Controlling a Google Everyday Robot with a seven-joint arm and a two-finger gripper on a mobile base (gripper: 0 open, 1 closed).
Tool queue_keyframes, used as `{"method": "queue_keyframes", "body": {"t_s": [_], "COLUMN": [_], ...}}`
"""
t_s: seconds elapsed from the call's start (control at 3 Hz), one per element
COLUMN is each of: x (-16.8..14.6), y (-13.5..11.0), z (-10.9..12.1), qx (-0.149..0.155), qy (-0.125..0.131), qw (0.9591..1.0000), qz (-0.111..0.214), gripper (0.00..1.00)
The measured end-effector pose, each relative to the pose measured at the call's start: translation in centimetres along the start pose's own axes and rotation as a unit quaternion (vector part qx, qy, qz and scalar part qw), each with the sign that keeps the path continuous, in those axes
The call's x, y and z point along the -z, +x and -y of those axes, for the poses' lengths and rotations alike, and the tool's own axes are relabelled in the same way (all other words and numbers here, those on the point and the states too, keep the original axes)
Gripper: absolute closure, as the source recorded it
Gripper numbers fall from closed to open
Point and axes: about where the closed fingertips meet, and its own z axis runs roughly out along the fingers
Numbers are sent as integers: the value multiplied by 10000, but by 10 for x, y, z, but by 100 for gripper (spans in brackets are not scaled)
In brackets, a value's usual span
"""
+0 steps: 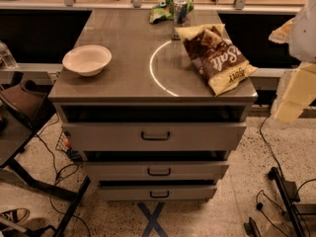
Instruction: Place brown chip bag into paper bowl
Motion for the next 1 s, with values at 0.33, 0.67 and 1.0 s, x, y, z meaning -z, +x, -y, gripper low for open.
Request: {"method": "queue_keyframes", "body": {"t_s": [0.33, 0.67, 1.0], "x": [0, -8, -21], "y": [0, 2, 4], "z": [0, 14, 54], "qx": [0, -203, -726], "qy": [1, 135, 513], "qw": [10000, 9995, 9939], "qz": [0, 192, 650], "gripper": [0, 0, 0]}}
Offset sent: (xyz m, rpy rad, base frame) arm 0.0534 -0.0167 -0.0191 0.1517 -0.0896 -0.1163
